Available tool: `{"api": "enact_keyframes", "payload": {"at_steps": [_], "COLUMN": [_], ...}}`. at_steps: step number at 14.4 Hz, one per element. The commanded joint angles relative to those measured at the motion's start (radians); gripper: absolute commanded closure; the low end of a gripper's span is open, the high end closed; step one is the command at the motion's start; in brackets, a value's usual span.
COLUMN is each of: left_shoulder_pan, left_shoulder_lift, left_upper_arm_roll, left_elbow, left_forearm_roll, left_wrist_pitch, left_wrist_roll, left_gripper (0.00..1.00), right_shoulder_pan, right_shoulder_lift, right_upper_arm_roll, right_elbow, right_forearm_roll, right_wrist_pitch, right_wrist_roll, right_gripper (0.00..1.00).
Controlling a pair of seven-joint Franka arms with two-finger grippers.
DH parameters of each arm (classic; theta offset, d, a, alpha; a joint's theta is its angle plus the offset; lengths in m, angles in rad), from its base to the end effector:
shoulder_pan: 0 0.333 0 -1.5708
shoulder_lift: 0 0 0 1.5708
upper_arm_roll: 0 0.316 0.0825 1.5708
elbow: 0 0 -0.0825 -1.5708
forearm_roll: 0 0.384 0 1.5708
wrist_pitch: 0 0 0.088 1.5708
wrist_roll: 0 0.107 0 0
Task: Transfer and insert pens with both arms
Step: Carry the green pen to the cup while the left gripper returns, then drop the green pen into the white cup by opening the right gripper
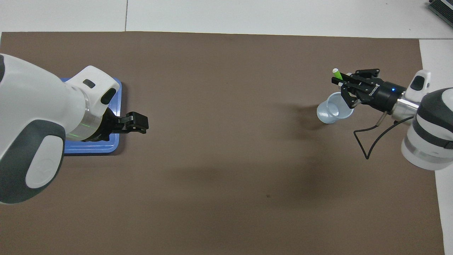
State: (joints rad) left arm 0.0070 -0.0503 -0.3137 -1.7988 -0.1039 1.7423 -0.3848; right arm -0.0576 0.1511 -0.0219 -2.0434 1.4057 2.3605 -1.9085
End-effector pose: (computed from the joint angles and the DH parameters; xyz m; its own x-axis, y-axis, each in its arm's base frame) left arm 0.5177 -0.1772 0.5575 0.9946 0.0949 -0.0411 0.0979 -0.9922 0.0768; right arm 0.5989 -0.0347 0.3934 0.3614 0.3625 0.8590 0.7439 -0.6676 -0.0313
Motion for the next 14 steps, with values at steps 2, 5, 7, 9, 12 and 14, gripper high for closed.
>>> {"api": "enact_keyframes", "payload": {"at_steps": [2, 5, 7, 9, 12, 14], "left_shoulder_pan": [0.085, 0.14, 0.165, 0.197, 0.228, 0.231], "left_shoulder_lift": [-0.02, -0.01, -0.003, 0.015, 0.047, 0.058], "left_upper_arm_roll": [0.008, 0.01, 0.008, 0.008, 0.01, 0.008], "left_elbow": [-0.008, -0.005, -0.016, -0.017, -0.017, -0.027], "left_forearm_roll": [0.066, 0.079, 0.112, 0.113, 0.116, 0.133], "left_wrist_pitch": [-0.017, 0.003, 0.032, 0.052, 0.086, 0.098], "left_wrist_roll": [0.177, 0.257, 0.319, 0.336, 0.405, 0.414], "left_gripper": [0.0, 0.0, 0.0, 0.0, 0.0, 0.0], "right_shoulder_pan": [-0.028, -0.034, -0.073, -0.114, -0.12, -0.12], "right_shoulder_lift": [-0.015, 0.016, 0.045, 0.079, 0.077, 0.08], "right_upper_arm_roll": [0.013, 0.013, 0.013, 0.013, 0.011, 0.013], "right_elbow": [-0.061, -0.069, -0.078, -0.078, -0.089, -0.09], "right_forearm_roll": [0.163, 0.237, 0.249, 0.254, 0.251, 0.251], "right_wrist_pitch": [-0.076, -0.125, -0.191, -0.266, -0.274, -0.276], "right_wrist_roll": [-0.17, -0.265, -0.334, -0.411, -0.422, -0.429], "right_gripper": [1.0, 1.0, 1.0, 1.0, 1.0, 1.0]}}
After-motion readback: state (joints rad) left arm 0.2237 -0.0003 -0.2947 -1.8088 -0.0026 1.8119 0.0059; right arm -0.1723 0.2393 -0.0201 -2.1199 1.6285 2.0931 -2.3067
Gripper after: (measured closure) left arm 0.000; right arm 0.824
